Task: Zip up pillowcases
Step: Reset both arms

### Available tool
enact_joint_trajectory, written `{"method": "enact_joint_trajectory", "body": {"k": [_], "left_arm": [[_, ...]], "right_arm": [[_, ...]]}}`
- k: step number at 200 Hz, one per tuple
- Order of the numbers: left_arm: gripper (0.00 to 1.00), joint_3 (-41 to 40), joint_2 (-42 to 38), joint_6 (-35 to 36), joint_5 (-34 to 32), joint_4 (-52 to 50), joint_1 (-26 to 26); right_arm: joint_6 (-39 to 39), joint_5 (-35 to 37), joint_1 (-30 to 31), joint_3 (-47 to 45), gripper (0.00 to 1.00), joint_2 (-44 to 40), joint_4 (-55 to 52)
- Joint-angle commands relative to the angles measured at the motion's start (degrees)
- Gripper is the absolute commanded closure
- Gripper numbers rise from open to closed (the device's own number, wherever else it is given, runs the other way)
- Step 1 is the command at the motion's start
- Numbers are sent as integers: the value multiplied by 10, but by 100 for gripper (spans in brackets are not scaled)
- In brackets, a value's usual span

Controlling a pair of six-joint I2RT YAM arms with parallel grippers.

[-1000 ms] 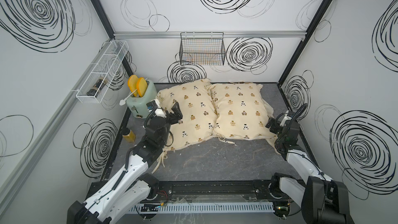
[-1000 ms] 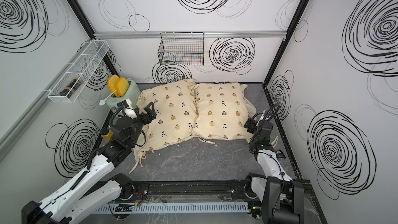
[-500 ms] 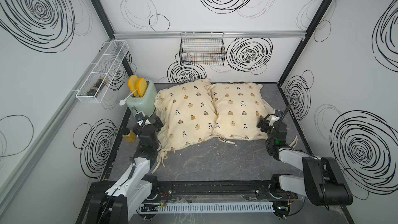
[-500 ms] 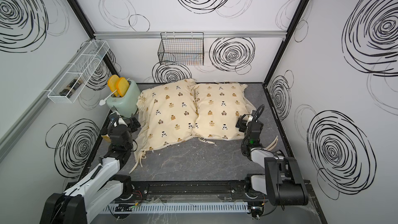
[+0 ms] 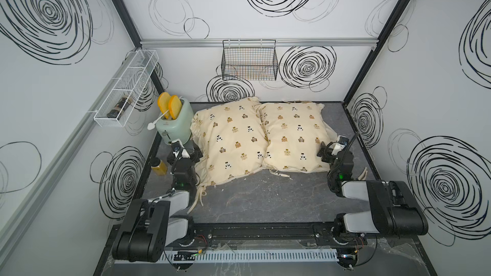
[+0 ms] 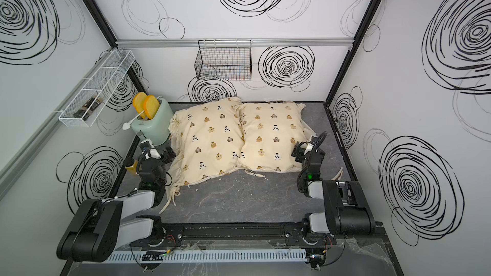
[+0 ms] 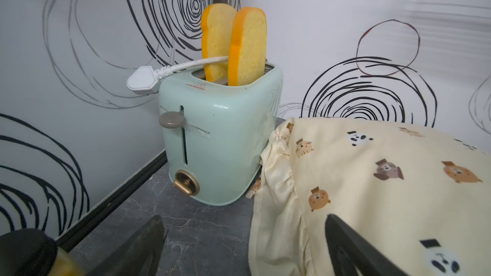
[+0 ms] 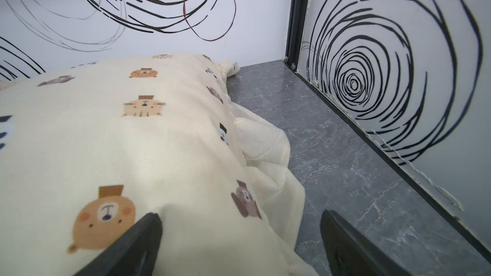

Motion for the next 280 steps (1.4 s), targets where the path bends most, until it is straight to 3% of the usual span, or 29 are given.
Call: {"method": "enact_joint_trajectory", "body": {"k": [1,21,41,62,73,87,102,117,280], "left_arm": [[4,-24,51,22,20,169,-10],[4,-7,51,33,33,132,-17],[4,7,65,48,59,126,-20],[4,14,92,65,74,127,-33],[4,5,134,76,71,209,-34],[4,19,100,66,72,122,-34],[4,6,126,75,72,194,-35],[4,13,112,68,72,154,-35],[4,10,118,71,72,173,-35]], "right_arm": [[-14,-33,-5,-7,2,15,59],[-26,-26,-6,-41,3,71,196],[-4,-31,-10,0,3,36,60],[-10,-26,-6,9,3,46,57],[-12,-27,-7,6,2,48,70],[-11,-28,-6,1,3,44,69],[-10,-20,-4,7,3,46,61],[-11,-20,-4,7,3,46,62],[-16,-9,4,15,3,54,54]]}}
